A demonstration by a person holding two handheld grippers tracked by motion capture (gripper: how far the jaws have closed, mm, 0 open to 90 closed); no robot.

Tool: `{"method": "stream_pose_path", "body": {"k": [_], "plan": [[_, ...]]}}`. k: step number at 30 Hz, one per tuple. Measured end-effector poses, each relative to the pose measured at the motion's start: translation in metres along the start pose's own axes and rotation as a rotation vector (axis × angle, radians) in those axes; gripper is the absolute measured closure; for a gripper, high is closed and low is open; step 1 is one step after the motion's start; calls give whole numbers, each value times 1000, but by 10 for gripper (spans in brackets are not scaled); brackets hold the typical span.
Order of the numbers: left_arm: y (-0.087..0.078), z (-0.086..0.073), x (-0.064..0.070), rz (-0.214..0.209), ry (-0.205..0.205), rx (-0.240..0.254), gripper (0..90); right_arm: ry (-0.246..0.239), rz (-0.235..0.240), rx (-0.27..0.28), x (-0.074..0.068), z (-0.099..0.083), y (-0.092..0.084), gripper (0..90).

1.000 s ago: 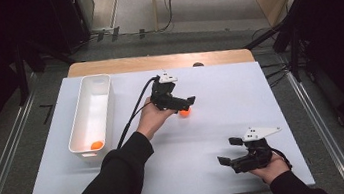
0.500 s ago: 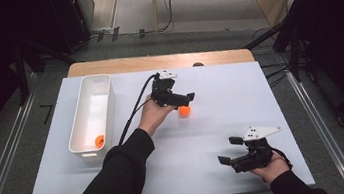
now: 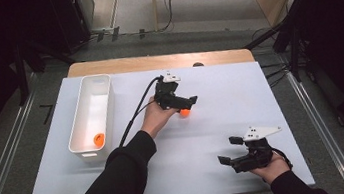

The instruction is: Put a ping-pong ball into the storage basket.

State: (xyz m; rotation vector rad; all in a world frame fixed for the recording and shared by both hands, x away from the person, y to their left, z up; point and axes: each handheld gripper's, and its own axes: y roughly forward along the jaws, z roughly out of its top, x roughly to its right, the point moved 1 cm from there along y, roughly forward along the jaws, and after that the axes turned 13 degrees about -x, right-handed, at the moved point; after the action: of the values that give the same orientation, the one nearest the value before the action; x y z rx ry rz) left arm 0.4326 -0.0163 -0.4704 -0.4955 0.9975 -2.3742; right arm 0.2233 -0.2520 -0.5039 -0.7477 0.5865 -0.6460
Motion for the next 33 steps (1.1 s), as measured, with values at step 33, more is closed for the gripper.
{"method": "stream_pose_path", "body": {"k": [33], "plan": [[20,-33,-1,2,-16,-69,2,-6,3,-6,-1,0,1,116]]}}
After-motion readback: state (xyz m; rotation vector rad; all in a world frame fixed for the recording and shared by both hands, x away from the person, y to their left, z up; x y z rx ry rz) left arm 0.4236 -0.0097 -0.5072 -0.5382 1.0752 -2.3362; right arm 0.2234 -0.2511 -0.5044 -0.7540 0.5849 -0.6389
